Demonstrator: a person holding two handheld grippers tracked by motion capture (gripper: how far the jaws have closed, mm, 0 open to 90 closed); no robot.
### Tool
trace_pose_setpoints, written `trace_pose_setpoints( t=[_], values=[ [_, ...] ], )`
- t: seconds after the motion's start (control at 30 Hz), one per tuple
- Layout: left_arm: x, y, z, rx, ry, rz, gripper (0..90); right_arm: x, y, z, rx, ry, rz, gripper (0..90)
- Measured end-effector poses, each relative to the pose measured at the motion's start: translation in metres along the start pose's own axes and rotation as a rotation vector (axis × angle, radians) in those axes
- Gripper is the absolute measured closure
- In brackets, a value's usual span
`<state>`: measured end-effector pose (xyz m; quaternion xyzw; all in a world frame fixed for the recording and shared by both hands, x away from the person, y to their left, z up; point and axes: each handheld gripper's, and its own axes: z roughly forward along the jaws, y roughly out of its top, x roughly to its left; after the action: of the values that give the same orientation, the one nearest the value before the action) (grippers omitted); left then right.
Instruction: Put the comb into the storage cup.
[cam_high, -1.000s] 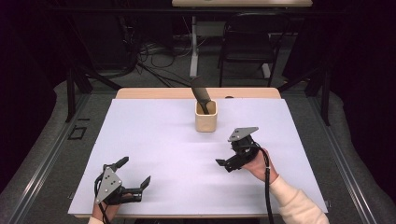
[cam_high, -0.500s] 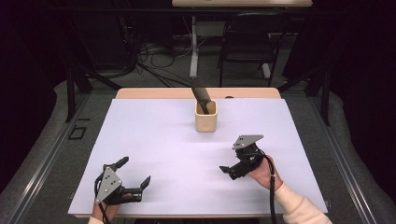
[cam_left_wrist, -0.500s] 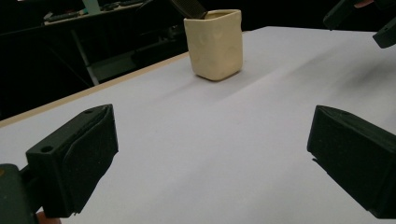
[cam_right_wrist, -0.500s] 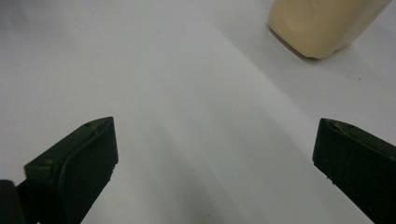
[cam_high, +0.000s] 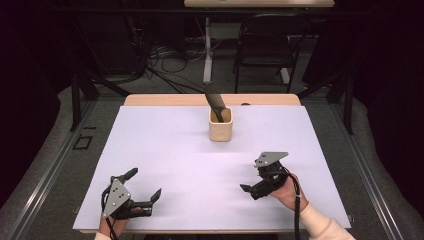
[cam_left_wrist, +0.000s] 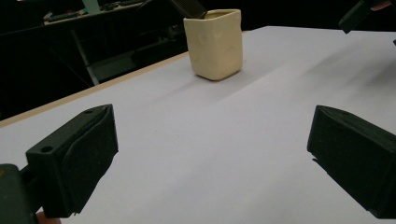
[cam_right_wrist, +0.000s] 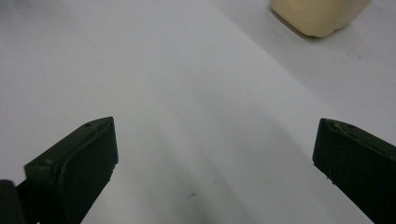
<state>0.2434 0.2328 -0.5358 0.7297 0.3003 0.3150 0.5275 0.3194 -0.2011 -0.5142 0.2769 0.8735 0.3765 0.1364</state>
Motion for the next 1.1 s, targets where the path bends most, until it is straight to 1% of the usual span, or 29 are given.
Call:
trace_pose_setpoints(
  t=[0.1, 0.27, 0.3, 0.4, 0.47, 0.57, 0.63, 0.73, 0.77, 0.93, 0.97, 1.07, 1.1],
  values=[
    [0.0, 0.0, 0.0, -0.001, 0.0, 0.0, 1.7, 0.001, -0.003, -0.001, 0.0, -0.002, 0.002, 0.0],
    [0.0, 0.0, 0.0, -0.001, -0.001, 0.0, 1.7, 0.005, -0.007, -0.006, -0.009, -0.007, -0.009, 0.0],
    [0.0, 0.0, 0.0, -0.001, 0.0, -0.001, 1.7, 0.006, -0.009, -0.009, -0.023, -0.013, -0.005, 0.0],
    [0.0, 0.0, 0.0, 0.0, -0.001, 0.0, 1.7, 0.007, -0.013, -0.012, -0.036, -0.021, 0.0, 0.0],
    [0.0, 0.0, 0.0, -0.001, -0.001, -0.001, 1.7, 0.007, -0.015, -0.014, -0.04, -0.034, -0.003, 0.0],
    [0.0, 0.0, 0.0, -0.001, -0.001, -0.001, 1.7, 0.008, -0.019, -0.017, -0.049, -0.038, 0.0, 0.0],
    [0.0, 0.0, 0.0, -0.001, 0.0, -0.001, 1.7, 0.011, -0.021, -0.019, -0.067, -0.054, -0.008, 0.0],
    [0.0, 0.0, 0.0, -0.001, -0.002, -0.001, 1.7, 0.013, -0.023, -0.02, -0.071, -0.057, -0.016, 0.0],
    [0.0, 0.0, 0.0, -0.001, -0.001, 0.0, 1.7, 0.015, -0.025, -0.021, -0.078, -0.065, -0.019, 0.0],
    [0.0, 0.0, 0.0, -0.001, -0.001, -0.001, 1.7, 0.017, -0.029, -0.025, -0.088, -0.066, -0.008, 0.0],
    [0.0, 0.0, 0.0, -0.002, -0.003, -0.003, 1.7, 0.019, -0.031, -0.026, -0.095, -0.067, -0.01, 0.0],
    [0.0, 0.0, 0.0, -0.002, -0.003, -0.004, 1.7, 0.022, -0.034, -0.029, -0.103, -0.066, -0.037, 0.0],
    [0.0, 0.0, 0.0, -0.001, -0.003, -0.003, 1.7, 0.023, -0.035, -0.03, -0.108, -0.067, -0.038, 0.0]
  ],
)
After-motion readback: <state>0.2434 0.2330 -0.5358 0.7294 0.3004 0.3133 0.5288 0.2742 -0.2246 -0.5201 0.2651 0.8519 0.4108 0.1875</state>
